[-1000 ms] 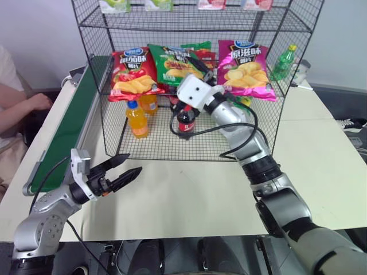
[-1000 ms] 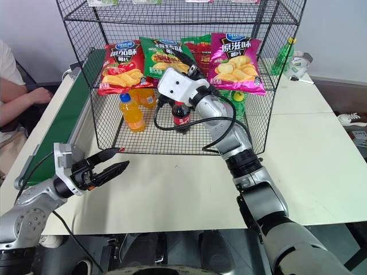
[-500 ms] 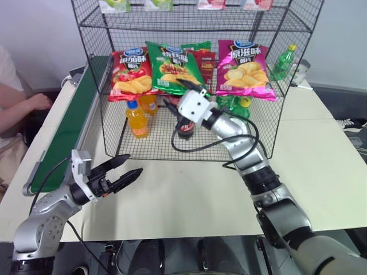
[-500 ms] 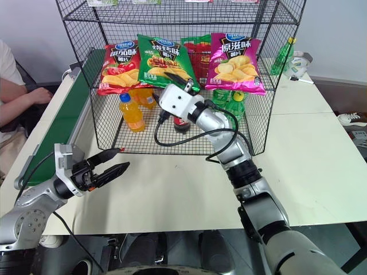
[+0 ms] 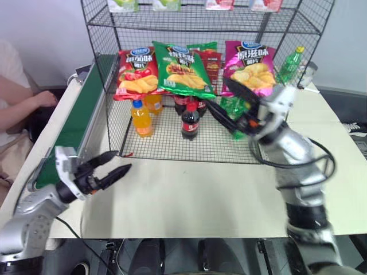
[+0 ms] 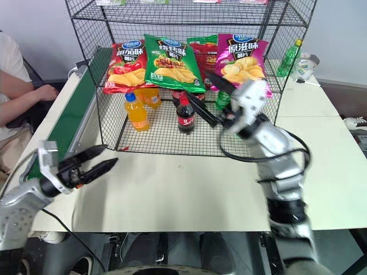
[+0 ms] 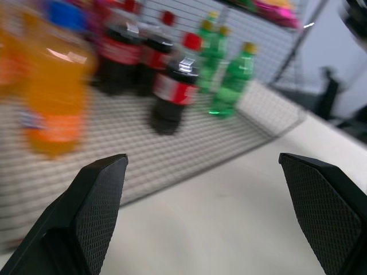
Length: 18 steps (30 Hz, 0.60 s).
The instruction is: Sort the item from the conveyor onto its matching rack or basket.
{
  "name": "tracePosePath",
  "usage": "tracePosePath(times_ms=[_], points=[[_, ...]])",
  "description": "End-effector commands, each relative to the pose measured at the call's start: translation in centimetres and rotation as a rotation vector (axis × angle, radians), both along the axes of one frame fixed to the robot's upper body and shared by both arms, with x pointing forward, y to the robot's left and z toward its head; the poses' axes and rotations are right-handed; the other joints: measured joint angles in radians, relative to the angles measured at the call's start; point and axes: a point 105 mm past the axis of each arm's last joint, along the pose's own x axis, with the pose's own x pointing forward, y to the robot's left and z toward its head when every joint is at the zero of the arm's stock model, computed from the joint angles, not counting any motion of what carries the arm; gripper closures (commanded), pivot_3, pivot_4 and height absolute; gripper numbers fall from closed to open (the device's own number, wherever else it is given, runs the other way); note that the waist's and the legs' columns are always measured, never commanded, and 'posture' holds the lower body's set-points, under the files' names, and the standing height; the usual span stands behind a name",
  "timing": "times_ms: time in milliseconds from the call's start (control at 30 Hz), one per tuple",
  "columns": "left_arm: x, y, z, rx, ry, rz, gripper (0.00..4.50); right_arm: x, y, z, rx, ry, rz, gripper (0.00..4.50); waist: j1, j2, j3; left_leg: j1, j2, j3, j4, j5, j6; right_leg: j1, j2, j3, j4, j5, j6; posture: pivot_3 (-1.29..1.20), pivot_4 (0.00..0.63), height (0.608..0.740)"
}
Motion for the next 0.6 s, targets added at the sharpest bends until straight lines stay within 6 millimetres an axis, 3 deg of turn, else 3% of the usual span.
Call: tracePosePath(times_ms=[33, 200, 333, 467, 600], points=[[0.2, 2.3, 1.6, 0.053, -0.027, 0.061, 0.00, -2.4, -2.5, -0.2, -0.044, 0.064, 0.055, 1.21, -0.003, 0.000, 0.000, 0.000, 0.000, 0.000, 0.000, 0.000, 0.000, 0.000, 0.000, 0.000, -0.001, 0.000, 0.000, 0.00, 0.150, 0.739], [0.2, 5.6, 0.6, 0.191, 0.069, 0.187, 0.00, -3.2, -8.2, -1.5, -0.204, 0.113, -0.060, 1.21, -0.007, 0.001, 0.001, 0.002, 0.000, 0.001, 0.000, 0.000, 0.001, 0.002, -0.001, 0.001, -0.001, 0.000, 0.000, 0.00, 0.150, 0.739], [0.4, 8.1, 1.4, 0.270, 0.047, 0.280, 0.00, -2.5, -12.8, 0.3, -0.284, 0.077, -0.197, 1.21, -0.002, 0.000, 0.001, 0.002, 0.000, 0.001, 0.001, 0.000, 0.001, 0.002, -0.001, 0.001, -0.001, 0.000, 0.000, 0.00, 0.150, 0.739], [1.0, 9.5, 2.9, 0.250, 0.021, 0.317, 0.00, -2.3, -14.4, 0.4, -0.319, 0.083, -0.227, 1.21, 0.003, 0.000, 0.001, 0.002, 0.000, 0.001, 0.000, 0.000, 0.001, 0.001, -0.001, 0.001, -0.001, 0.000, -0.001, 0.00, 0.150, 0.739], [1.4, 10.1, 2.4, 0.299, 0.047, 0.325, 0.00, -2.0, -14.4, 0.0, -0.315, 0.097, -0.216, 1.21, 0.003, 0.001, 0.002, 0.001, 0.000, 0.001, 0.000, 0.000, 0.001, 0.001, -0.001, 0.001, -0.001, 0.000, -0.001, 0.00, 0.150, 0.739]])
